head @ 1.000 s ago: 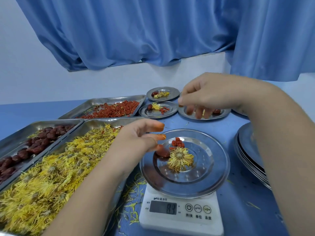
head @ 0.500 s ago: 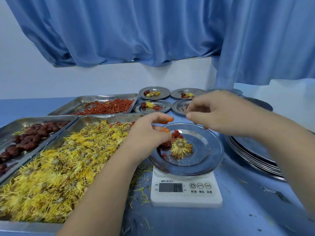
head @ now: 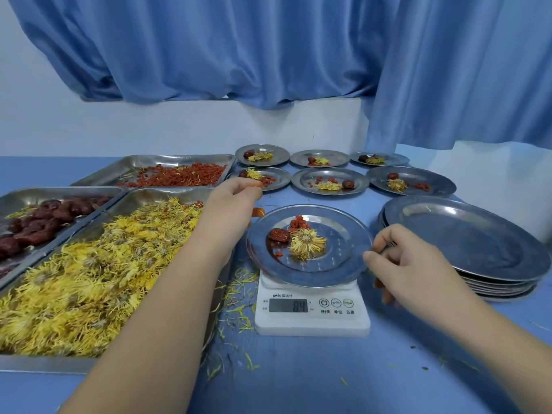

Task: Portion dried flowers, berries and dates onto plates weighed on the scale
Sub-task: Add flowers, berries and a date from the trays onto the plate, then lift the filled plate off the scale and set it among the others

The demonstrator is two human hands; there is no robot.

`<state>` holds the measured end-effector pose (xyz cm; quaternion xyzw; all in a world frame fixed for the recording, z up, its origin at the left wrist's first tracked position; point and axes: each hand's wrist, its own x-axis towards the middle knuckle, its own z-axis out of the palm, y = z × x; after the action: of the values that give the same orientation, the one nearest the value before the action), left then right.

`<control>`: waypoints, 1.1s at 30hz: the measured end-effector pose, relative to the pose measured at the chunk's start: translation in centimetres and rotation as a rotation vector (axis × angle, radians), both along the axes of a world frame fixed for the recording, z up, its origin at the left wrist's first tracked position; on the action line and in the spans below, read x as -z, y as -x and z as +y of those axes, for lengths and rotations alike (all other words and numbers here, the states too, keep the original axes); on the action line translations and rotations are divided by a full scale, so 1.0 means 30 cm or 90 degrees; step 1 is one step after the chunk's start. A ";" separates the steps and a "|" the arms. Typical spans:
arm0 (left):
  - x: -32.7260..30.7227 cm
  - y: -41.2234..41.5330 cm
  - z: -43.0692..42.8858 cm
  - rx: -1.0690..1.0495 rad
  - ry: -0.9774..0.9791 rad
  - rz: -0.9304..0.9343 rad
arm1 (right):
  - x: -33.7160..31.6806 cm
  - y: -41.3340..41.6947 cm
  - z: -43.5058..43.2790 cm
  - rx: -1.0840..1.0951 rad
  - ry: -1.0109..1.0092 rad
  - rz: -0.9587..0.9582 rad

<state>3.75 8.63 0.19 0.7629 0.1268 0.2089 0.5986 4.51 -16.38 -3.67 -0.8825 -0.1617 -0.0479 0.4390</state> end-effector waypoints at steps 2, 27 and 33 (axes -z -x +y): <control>-0.003 0.002 -0.001 -0.008 0.021 0.005 | 0.007 -0.007 0.004 0.015 -0.035 0.038; -0.085 0.068 0.089 0.068 0.231 -0.076 | -0.059 -0.066 0.058 -0.088 -0.544 0.232; -0.040 0.141 0.248 0.094 0.466 -0.155 | -0.149 -0.209 0.168 -0.064 -0.562 0.224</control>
<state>-0.47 16.07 1.39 0.4753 0.0659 0.1953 0.8553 10.78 -11.36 0.79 -0.5978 -0.0916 0.0593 0.7942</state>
